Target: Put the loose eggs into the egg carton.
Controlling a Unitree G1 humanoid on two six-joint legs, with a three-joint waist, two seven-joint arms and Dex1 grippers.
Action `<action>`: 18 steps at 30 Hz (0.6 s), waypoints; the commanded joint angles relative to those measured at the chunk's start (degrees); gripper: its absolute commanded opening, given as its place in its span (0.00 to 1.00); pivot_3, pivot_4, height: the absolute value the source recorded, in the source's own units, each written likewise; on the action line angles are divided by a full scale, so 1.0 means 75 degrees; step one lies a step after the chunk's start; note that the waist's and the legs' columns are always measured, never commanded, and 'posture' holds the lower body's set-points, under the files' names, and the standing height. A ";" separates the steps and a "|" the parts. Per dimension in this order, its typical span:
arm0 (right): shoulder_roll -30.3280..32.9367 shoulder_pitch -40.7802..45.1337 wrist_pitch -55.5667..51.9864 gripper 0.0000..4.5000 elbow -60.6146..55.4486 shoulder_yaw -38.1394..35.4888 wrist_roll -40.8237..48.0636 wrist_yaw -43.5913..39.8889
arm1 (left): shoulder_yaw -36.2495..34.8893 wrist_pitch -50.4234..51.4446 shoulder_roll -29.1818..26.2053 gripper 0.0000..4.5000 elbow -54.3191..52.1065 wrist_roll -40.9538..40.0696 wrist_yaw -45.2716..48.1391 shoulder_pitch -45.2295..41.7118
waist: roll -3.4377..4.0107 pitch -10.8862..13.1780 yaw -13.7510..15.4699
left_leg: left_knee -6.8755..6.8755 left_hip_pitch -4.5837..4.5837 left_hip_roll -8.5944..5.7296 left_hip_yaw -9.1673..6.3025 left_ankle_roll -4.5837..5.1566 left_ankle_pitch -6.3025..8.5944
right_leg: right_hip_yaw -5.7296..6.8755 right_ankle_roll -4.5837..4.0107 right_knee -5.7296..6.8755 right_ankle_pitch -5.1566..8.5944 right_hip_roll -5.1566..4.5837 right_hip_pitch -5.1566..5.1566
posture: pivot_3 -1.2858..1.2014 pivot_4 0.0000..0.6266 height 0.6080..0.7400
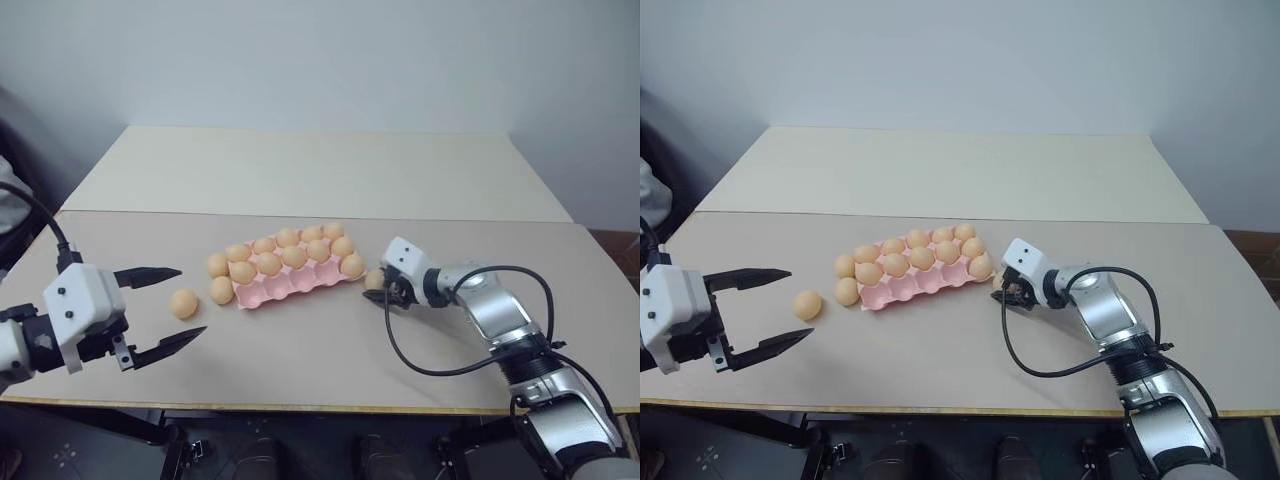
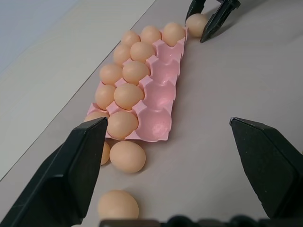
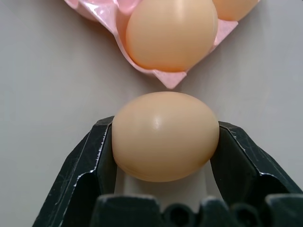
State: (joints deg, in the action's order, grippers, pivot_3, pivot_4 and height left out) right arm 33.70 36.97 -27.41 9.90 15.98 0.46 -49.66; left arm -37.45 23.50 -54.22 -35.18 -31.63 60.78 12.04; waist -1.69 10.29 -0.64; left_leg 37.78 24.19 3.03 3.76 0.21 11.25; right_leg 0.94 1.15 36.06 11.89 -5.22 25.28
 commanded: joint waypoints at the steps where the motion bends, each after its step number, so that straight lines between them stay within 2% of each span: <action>1: 0.0520 -0.0058 0.0057 0.59 -0.0441 -0.0401 -0.0231 0.0129 | -0.0227 -0.0241 -0.0017 1.00 -0.0007 0.0040 0.0032 -0.0012 | 0.0000 0.0000 0.0007 | 0.0000 0.0002 -0.0002 0.0000 0.0000 0.0000 | 0.0000 0.0000 -0.0002 0.0000 -0.0002 0.0001 | 0.52 0.24 1.00; 8: 0.0502 0.0314 -0.0006 0.59 -0.1510 -0.0556 -0.0018 -0.0018 | -0.0140 -0.0394 -0.0119 1.00 0.0312 0.0086 0.0110 -0.0158 | 0.0000 0.0000 -0.0095 | 0.0000 -0.0003 0.0011 0.0003 0.0000 0.0000 | -0.0009 0.0000 0.0006 -0.0001 0.0016 0.0009 | 0.52 0.24 1.00; 13: -0.0115 0.0482 0.0422 0.59 -0.2035 -0.0225 -0.0089 0.0072 | -0.0168 -0.0480 -0.0144 1.00 0.0511 0.0161 0.0180 -0.0188 | 0.0000 0.0000 -0.0074 | 0.0000 -0.0004 0.0021 0.0002 0.0000 0.0000 | -0.0007 -0.0001 0.0007 -0.0003 0.0025 0.0010 | 0.52 0.24 1.00; 18: -0.0942 0.0750 0.0697 0.59 -0.1758 0.0199 -0.0317 0.0325 | -0.0083 -0.0458 -0.0117 1.00 0.0470 0.0183 0.0146 -0.0202 | -0.0001 0.0000 -0.0054 | 0.0000 0.0001 0.0015 0.0006 0.0000 0.0000 | -0.0008 -0.0002 0.0002 -0.0006 0.0015 0.0010 | 0.52 0.24 1.00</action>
State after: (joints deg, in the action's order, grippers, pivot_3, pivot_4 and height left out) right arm 27.33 40.58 -24.08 -2.70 17.44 -1.11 -48.29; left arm -37.33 21.18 -54.46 -30.76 -30.32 61.99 11.10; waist -1.70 10.29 -1.04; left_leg 37.78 24.20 3.13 3.81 0.21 11.25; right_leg 0.88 1.13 36.07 11.85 -5.12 25.35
